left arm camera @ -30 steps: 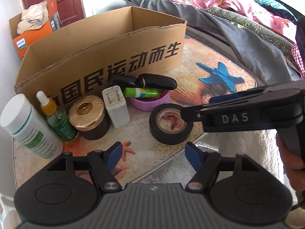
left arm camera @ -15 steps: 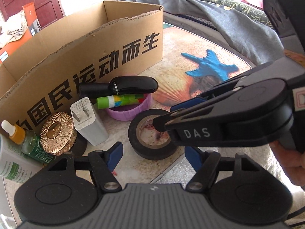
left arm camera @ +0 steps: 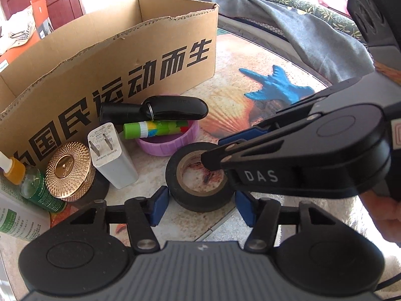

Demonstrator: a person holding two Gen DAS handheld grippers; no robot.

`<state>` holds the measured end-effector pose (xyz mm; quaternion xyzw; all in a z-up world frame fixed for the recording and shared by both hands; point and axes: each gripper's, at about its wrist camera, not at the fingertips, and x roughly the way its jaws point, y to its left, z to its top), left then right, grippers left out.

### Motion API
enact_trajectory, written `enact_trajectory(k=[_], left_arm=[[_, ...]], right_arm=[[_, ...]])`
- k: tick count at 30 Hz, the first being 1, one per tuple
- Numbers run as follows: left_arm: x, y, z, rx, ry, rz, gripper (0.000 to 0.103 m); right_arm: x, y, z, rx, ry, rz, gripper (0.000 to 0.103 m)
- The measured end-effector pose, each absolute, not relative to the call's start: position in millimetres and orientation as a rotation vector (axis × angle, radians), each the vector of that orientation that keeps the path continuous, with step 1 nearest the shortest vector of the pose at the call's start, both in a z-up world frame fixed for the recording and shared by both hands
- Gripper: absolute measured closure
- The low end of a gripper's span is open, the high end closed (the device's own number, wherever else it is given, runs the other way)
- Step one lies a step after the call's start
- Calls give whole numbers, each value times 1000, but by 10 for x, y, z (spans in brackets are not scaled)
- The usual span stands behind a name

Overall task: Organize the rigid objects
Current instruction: 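Lift the tape roll with the right tool and drop it into the box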

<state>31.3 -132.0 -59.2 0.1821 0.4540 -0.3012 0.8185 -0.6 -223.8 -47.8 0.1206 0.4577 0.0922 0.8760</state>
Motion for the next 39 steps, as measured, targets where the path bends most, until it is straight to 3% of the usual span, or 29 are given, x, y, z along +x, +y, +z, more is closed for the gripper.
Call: enact_trajectory(k=[10,21,27,39], left_arm=[[72,-1166,-264,364,867,-648,44],[286,-531,765,299,687,-483,44],[1171,-246,980,227,792,-450,44],[2629,-181,411,207,1065,-394,44]], right_arm=[[-222,-2094,-82,229,887,175,87],[236,-1571,967,134,666,354,87],[1208,-1415,1151,151,755,430,86],[2813,-1336,483,267,1040,383,87]])
